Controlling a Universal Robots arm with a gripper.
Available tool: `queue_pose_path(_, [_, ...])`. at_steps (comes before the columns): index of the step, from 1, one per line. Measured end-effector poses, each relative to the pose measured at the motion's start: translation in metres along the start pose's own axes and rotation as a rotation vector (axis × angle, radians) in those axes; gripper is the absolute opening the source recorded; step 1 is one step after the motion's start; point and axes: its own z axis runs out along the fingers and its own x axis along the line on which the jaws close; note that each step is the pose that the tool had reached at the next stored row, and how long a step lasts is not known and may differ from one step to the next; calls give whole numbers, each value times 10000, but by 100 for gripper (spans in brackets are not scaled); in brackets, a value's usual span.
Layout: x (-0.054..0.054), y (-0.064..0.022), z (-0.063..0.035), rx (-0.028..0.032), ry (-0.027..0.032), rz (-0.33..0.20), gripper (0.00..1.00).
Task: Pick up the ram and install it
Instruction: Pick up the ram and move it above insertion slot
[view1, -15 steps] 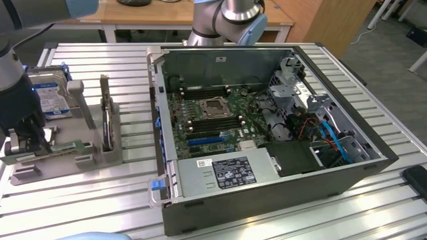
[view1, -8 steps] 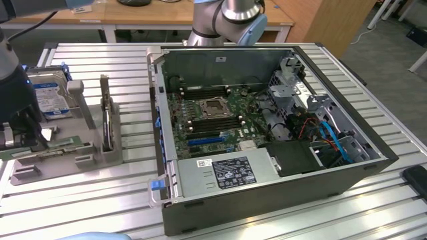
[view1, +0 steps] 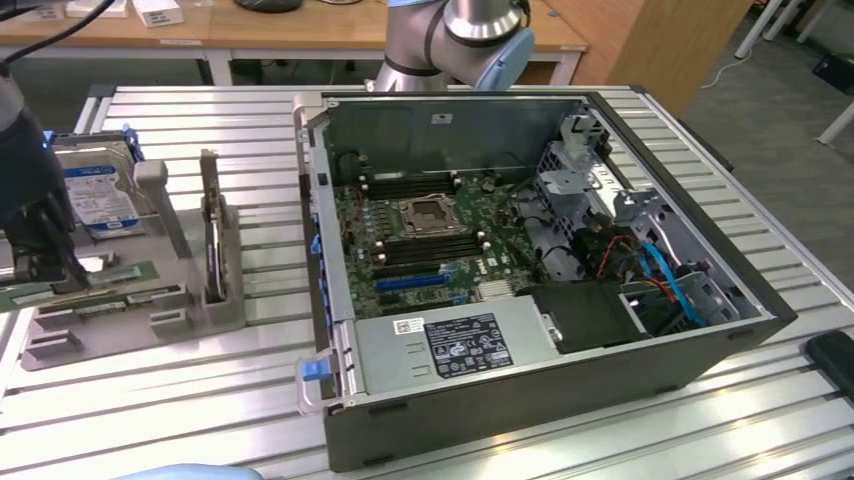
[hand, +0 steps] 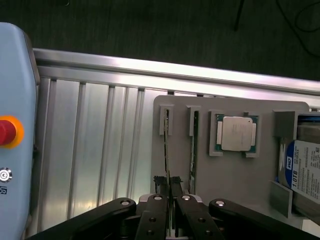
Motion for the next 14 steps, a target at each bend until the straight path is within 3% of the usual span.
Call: queue_pose_path(14, [1,4,-125,-7,-36,1031,13])
